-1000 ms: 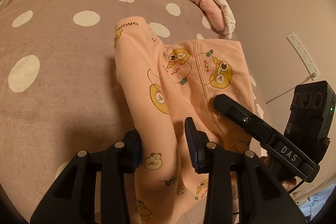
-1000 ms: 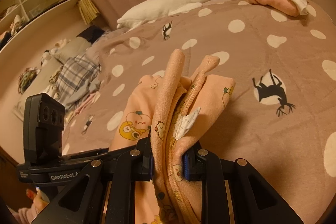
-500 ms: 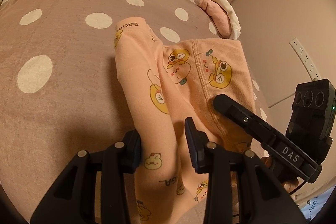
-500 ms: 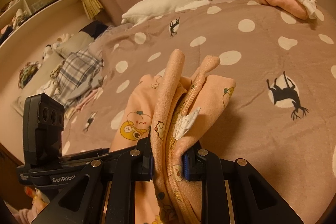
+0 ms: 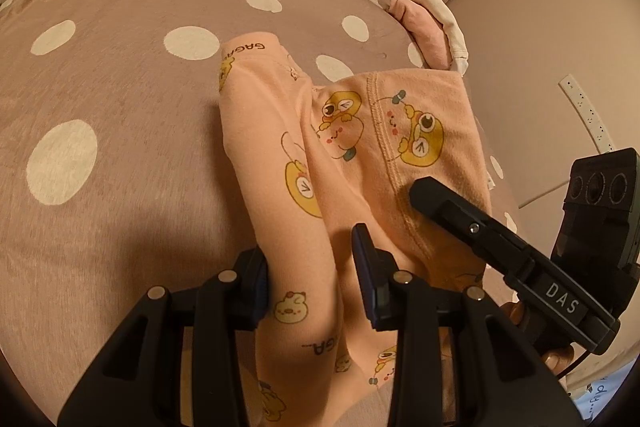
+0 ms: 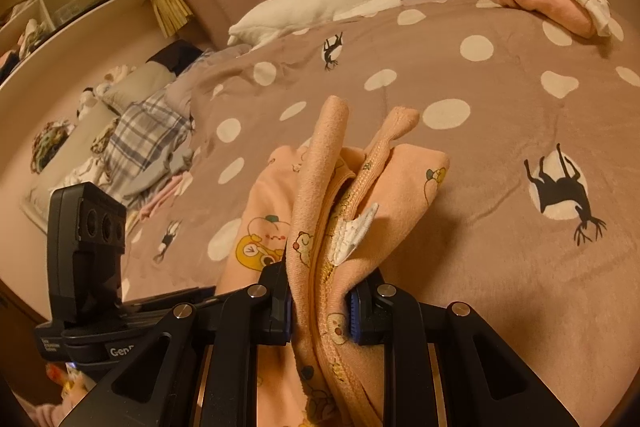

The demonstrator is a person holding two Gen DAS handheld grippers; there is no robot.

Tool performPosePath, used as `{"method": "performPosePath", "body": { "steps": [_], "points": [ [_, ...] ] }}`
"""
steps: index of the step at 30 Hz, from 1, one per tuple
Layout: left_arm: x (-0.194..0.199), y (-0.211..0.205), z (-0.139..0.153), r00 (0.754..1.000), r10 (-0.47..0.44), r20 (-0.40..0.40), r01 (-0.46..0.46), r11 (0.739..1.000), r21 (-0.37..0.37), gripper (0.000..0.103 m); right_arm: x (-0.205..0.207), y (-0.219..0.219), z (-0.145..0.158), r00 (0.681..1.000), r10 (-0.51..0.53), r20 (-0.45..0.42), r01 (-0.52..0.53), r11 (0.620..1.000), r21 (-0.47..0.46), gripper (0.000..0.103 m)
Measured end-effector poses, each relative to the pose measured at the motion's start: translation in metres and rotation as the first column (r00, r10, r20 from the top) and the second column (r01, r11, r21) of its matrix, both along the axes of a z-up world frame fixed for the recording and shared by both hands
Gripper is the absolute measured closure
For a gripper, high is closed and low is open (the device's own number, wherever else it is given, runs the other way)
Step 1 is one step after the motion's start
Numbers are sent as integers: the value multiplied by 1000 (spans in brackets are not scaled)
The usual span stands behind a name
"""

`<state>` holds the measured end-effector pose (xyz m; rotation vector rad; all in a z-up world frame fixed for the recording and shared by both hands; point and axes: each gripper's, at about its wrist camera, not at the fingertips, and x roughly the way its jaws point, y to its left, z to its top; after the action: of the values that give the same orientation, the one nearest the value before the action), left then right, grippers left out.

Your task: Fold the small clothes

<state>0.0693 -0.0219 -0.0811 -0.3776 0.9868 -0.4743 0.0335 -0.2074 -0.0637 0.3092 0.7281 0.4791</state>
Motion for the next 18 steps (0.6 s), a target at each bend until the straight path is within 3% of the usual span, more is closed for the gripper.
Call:
{"method": "performPosePath", "body": {
  "steps": [18],
  "points": [
    [35, -28, -8, 999, -33, -2, 33, 999, 37, 68, 22, -23, -6, 997, -67, -25, 67, 998, 12, 80]
  ]
}}
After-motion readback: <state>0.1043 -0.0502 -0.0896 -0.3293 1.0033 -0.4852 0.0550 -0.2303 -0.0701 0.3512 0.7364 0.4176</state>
